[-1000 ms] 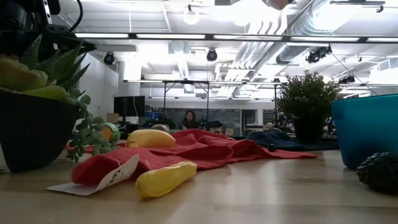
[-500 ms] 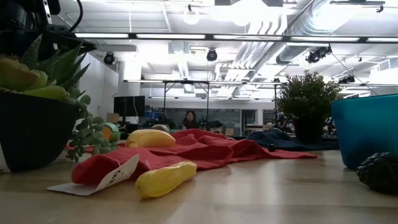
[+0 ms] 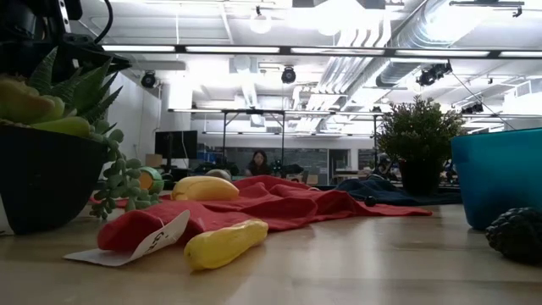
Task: Pick and placing Produce into tupperware
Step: Put the croissant into the blue bin
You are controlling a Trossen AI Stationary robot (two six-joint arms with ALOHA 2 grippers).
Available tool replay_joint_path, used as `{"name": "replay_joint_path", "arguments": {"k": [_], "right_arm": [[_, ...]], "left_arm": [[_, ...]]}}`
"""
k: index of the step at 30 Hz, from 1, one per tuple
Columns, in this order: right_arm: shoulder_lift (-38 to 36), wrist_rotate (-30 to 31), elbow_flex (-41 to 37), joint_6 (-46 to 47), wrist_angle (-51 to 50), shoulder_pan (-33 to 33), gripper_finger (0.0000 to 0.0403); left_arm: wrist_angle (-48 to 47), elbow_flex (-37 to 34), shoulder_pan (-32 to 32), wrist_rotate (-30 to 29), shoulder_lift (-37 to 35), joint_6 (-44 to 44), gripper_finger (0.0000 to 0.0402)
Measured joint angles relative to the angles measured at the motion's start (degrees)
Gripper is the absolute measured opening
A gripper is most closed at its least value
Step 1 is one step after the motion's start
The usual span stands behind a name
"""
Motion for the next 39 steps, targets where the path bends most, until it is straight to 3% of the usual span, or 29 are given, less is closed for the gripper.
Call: {"name": "replay_joint_path", "arguments": {"k": [8,16,22,31,39], "right_arm": [[-1.13,-8.21,-4.75,-1.23,4.21,0.0,0.019],[-4.38,-16.9,-19.52,-1.45,13.02,0.74,0.019],[-8.08,-22.38,-32.09,3.38,19.85,6.97,0.019],[-11.05,-21.63,-45.1,10.37,30.66,19.08,0.019],[-10.59,-16.68,-47.65,14.08,40.48,30.79,0.019]], "left_arm": [[-0.01,0.0,0.0,0.0,0.01,0.0,0.0001],[-0.02,0.0,0.02,0.0,0.02,0.0,0.0001],[-0.02,0.0,0.02,0.0,0.01,0.0,0.0001],[-0.01,0.0,0.01,0.0,0.02,0.0,0.0001],[-0.02,0.0,0.0,0.0,0.01,0.0,0.0001]]}}
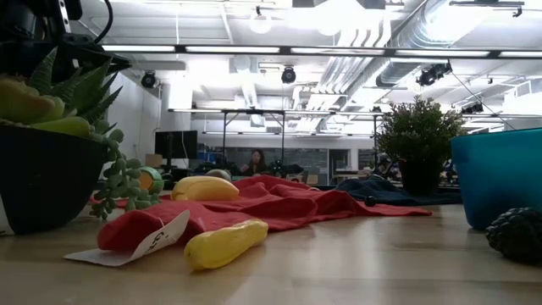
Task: Pick and placing Produce into tupperware
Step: Put the croissant into the blue bin
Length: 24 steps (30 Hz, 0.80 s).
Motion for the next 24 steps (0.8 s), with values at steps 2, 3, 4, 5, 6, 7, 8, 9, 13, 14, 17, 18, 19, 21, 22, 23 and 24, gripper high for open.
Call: {"name": "replay_joint_path", "arguments": {"k": [2,3,4,5,6,7,8,9,13,14,17,18,19,21,22,23,24], "right_arm": [[0.0,2.61,0.0,0.45,2.02,3.03,0.019],[-0.04,4.0,0.0,0.94,2.82,4.5,0.019],[-0.04,5.52,0.0,1.13,3.34,6.06,0.019],[-0.01,6.94,0.0,1.4,3.51,7.6,0.019],[-0.01,8.47,0.0,1.55,3.48,9.16,0.019],[-0.01,9.99,0.0,2.23,3.46,10.66,0.019],[-0.01,11.55,0.0,2.55,3.42,12.33,0.019],[0.03,12.9,0.0,3.14,3.36,13.86,0.019],[0.82,17.14,0.0,5.24,3.17,19.81,0.019],[1.18,17.91,0.0,5.68,3.17,21.27,0.019],[2.83,20.35,0.0,8.04,3.04,24.9,0.019],[3.57,21.2,0.0,8.65,3.01,25.98,0.019],[4.35,21.64,0.0,9.43,2.86,26.95,0.019],[6.19,22.13,0.0,10.93,2.18,28.54,0.019],[7.28,22.14,0.0,11.59,1.77,29.23,0.019],[8.34,22.12,0.0,12.3,1.52,29.9,0.019],[9.44,22.06,0.0,12.68,1.56,30.55,0.019]], "left_arm": [[0.02,0.0,0.0,0.0,-0.02,0.0,0.0001],[0.0,0.0,0.02,-0.02,0.0,0.0,0.0001],[0.0,0.0,0.0,0.0,-0.01,0.0,0.0001],[0.01,0.0,0.01,0.0,-0.01,0.0,0.0001],[0.01,-0.01,0.01,-0.01,-0.01,0.0,0.0001],[0.01,0.0,0.02,0.0,0.0,0.0,0.0001],[0.02,0.0,0.01,0.0,0.0,0.0,0.0001],[0.02,0.0,0.0,0.0,0.0,0.0,0.0001],[0.0,0.0,0.01,0.0,-0.01,0.0,0.0001],[0.0,0.0,0.0,0.0,-0.02,0.0,0.0001],[0.01,0.0,0.01,0.0,-0.01,0.0,0.0001],[0.01,0.0,0.0,0.0,0.0,0.0,0.0001],[0.02,0.0,0.01,0.0,0.0,0.0,0.0001],[0.0,0.0,0.0,0.0,0.0,0.0,0.0001],[0.0,0.0,0.02,-0.02,0.0,0.0,0.0001],[0.01,0.0,0.01,0.0,0.0,0.0,0.0001],[0.02,0.0,0.0,0.0,0.0,0.0,0.0001]]}}
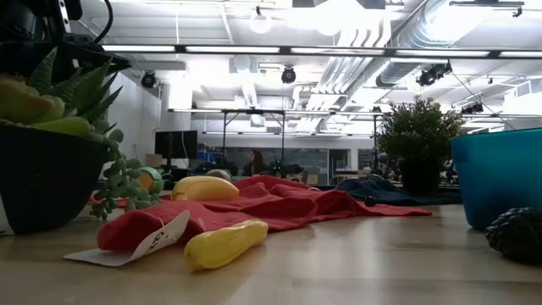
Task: Pick and placing Produce into tupperware
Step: Put the croissant into the blue bin
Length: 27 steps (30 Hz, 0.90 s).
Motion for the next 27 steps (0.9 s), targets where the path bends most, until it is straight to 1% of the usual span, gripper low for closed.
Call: {"name": "replay_joint_path", "arguments": {"k": [4,9,27], "right_arm": [[4.36,-0.01,0.0,0.7,-0.15,1.66,0.019],[9.04,-0.03,0.0,3.08,-2.73,1.81,0.019],[21.56,-0.91,0.0,9.11,-7.7,1.79,0.019]], "left_arm": [[-0.02,0.0,0.0,0.0,-0.01,0.0,0.0001],[0.0,0.0,0.0,0.0,0.0,0.0,0.0001],[0.0,0.0,0.02,0.0,0.0,0.0,0.0001]]}}
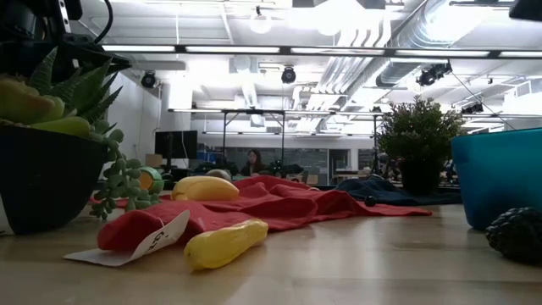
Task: Pick and placing Produce into tupperware
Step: Put the croissant into the blue bin
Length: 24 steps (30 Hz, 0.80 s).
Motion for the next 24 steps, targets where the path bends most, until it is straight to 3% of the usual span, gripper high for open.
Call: {"name": "replay_joint_path", "arguments": {"k": [24], "right_arm": [[13.06,2.2,0.02,2.78,-1.69,-2.15,0.019]], "left_arm": [[0.0,0.0,0.0,0.0,-0.01,0.0,0.0001]]}}
